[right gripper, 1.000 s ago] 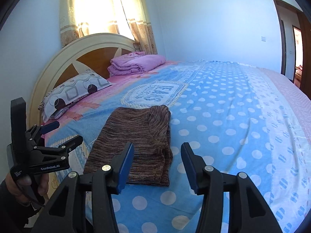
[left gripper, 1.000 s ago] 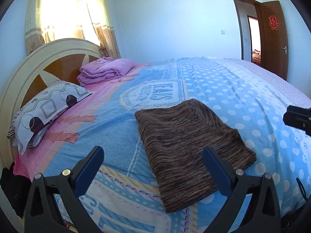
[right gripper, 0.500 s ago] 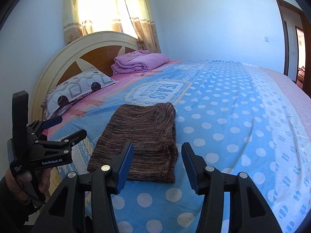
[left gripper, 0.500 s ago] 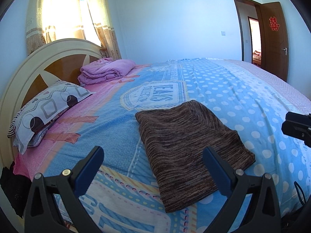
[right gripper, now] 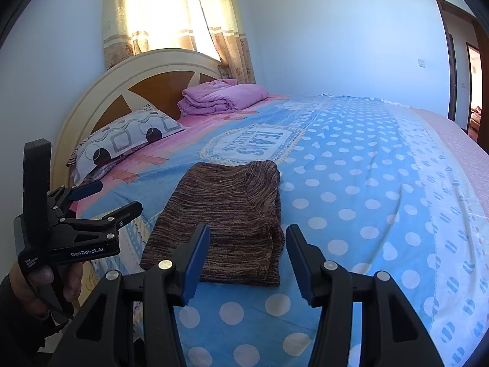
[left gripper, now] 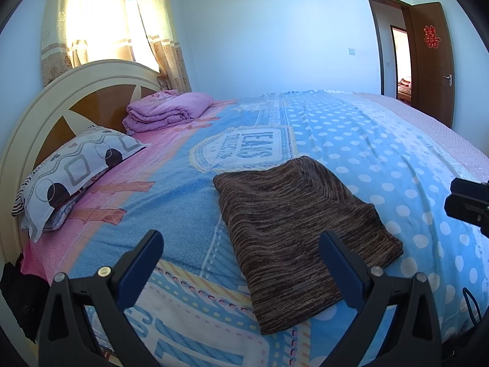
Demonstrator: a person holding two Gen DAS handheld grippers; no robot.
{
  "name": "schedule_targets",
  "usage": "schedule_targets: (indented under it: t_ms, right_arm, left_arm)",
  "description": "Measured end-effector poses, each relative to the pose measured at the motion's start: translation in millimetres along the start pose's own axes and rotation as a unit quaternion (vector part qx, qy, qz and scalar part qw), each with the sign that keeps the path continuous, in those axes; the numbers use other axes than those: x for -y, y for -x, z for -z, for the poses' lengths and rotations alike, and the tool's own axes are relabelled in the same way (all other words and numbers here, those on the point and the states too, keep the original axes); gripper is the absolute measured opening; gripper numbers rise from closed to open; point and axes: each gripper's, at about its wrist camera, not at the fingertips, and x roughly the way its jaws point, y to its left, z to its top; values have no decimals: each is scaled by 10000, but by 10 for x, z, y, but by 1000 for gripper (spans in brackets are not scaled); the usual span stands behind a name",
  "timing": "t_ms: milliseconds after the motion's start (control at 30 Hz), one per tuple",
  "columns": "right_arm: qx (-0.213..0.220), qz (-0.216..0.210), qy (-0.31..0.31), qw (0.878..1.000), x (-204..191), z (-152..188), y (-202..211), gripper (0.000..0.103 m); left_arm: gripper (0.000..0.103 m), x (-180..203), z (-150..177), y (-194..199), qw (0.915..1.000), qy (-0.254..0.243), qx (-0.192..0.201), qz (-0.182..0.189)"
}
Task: Fold small clothes
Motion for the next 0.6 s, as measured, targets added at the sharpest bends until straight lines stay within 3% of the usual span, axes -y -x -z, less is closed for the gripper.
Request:
schedule_targets:
  t_ms: [367, 600]
  right_arm:
    - [4, -6, 7, 10000, -10, 10, -1, 53]
    - [225, 3, 43, 9997, -26, 10, 69, 53]
  left_arm:
    - [103, 0, 3, -6, 10000, -3, -7, 7]
    - [103, -18, -6, 9, 10000, 48, 34, -8]
